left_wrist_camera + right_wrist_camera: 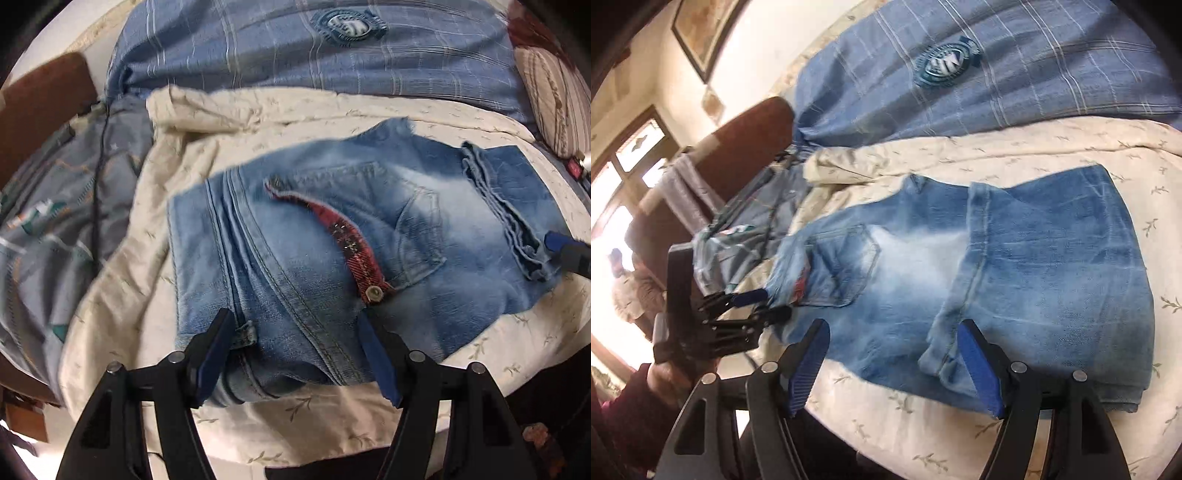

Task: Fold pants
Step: 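Grasp the folded end of the jeans with the left gripper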

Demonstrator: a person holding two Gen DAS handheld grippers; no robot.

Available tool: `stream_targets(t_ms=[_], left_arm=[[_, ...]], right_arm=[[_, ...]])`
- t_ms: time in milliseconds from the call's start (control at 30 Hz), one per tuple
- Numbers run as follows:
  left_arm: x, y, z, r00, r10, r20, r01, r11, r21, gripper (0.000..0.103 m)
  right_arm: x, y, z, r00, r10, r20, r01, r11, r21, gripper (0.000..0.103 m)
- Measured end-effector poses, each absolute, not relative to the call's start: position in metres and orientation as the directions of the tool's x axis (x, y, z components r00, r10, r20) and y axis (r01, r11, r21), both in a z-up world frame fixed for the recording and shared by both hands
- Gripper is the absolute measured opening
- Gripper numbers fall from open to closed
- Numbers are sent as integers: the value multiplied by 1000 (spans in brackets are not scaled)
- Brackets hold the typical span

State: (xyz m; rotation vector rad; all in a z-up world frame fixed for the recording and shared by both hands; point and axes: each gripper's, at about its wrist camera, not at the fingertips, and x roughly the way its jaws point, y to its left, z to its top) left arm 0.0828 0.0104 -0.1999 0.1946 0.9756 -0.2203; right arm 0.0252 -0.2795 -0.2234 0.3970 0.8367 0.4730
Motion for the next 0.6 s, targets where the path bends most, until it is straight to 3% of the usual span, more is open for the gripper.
stream_targets(t_ms=[200, 600], left_arm=[[92, 24, -201, 525, -166, -835, 267, 963, -23, 77], [72, 140, -183, 538, -317, -781, 53, 938, -344, 77]], right_arm=[[39, -258, -242, 540, 470, -698, -196, 877, 439, 77], [38, -250, -216, 634, 512, -580, -215, 837, 504, 77]])
